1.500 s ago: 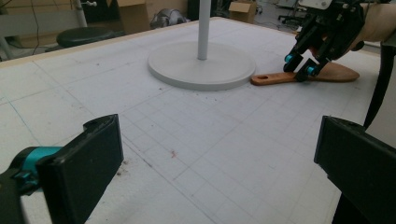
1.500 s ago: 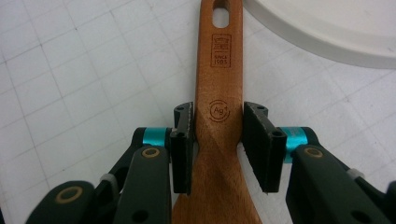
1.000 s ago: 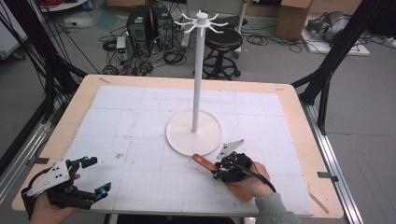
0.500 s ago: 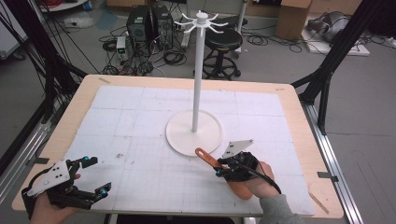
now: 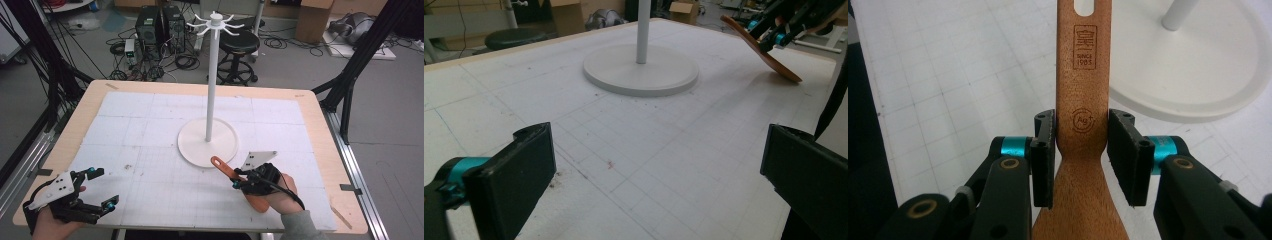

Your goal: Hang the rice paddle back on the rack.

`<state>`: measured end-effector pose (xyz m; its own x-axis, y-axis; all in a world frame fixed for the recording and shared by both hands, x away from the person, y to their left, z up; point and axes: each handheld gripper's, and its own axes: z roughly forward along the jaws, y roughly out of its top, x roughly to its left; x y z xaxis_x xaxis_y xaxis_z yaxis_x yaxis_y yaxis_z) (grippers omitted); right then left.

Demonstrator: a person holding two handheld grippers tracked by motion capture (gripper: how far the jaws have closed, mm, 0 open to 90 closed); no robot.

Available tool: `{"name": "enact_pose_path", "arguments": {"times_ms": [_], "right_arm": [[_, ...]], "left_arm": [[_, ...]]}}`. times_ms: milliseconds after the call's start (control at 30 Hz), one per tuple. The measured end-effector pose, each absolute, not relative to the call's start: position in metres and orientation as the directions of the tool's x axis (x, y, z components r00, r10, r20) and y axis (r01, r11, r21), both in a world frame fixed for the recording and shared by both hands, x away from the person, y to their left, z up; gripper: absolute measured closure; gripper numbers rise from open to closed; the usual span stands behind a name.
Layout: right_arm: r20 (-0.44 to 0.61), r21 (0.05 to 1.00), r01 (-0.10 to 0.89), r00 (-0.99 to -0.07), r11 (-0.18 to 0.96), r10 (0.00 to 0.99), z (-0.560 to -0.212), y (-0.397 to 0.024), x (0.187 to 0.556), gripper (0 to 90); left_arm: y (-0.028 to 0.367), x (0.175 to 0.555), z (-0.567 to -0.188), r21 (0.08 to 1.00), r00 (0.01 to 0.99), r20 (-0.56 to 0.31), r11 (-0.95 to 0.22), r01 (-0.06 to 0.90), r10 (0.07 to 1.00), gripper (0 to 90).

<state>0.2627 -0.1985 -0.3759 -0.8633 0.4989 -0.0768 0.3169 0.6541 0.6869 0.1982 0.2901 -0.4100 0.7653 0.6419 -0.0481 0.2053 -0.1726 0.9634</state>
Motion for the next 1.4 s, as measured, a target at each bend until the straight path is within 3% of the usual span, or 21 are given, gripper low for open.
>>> {"name": "enact_pose_path", "arguments": {"times_ms": [1400], "right_arm": [[-0.151, 0.836, 0.187, -0.827, 0.516, 0.542, -0.342, -0.22, 0.246, 64.3]], "left_arm": [[0.29, 0.199, -0.41, 0.962, 0.766, -0.045, -0.178, 0.205, 0.641, 1.8]]}}
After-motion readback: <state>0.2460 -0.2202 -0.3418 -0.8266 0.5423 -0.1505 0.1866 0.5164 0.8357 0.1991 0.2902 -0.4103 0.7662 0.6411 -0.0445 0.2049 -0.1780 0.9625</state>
